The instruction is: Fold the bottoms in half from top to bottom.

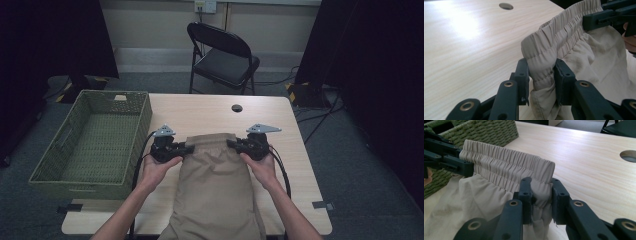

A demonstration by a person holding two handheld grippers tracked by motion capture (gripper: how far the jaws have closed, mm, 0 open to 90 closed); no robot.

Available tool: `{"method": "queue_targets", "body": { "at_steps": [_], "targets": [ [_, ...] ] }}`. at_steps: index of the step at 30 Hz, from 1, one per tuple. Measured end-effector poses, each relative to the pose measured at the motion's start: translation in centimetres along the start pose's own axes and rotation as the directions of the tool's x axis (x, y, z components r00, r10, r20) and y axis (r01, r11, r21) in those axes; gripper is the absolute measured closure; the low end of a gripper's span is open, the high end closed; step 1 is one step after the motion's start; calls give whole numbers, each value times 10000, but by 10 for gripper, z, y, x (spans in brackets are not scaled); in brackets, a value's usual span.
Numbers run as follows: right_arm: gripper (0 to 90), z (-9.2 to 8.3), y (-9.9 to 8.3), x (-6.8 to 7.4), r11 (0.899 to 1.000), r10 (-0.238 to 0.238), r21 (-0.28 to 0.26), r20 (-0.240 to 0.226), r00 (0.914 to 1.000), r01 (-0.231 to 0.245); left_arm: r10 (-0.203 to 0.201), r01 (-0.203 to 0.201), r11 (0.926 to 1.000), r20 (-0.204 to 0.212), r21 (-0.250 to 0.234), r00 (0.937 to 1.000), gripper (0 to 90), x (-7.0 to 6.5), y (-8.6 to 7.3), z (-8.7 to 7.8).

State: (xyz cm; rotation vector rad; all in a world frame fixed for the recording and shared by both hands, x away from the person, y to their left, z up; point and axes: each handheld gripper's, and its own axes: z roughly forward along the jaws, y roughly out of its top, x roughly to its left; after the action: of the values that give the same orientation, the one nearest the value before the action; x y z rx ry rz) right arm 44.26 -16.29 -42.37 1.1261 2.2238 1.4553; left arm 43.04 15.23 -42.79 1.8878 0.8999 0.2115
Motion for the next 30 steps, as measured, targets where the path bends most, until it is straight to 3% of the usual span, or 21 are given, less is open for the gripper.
{"method": "queue_targets", "body": {
  "at_steps": [4,12,23,28,30],
  "targets": [
    [734,-6,5,3,9997,-40,-220,-15,10000,39,299,-298,9993,3,-234,9996,682,-5,8,-8],
    [734,-21,21,8,9964,-203,-825,-41,9998,199,277,-277,9955,-11,-907,9996,690,-9,23,-17],
    [734,-36,42,11,9902,-384,-1344,42,9993,386,667,-671,9901,-73,-1235,9977,693,-12,50,-25],
    [733,-41,54,11,9839,-365,-1751,13,9993,362,852,-902,9876,-441,-1282,9954,695,-13,65,-29],
    [733,-42,58,12,9815,-357,-1881,-28,9994,346,717,-780,9853,-463,-1520,9964,696,-12,69,-32]
  ]
}}
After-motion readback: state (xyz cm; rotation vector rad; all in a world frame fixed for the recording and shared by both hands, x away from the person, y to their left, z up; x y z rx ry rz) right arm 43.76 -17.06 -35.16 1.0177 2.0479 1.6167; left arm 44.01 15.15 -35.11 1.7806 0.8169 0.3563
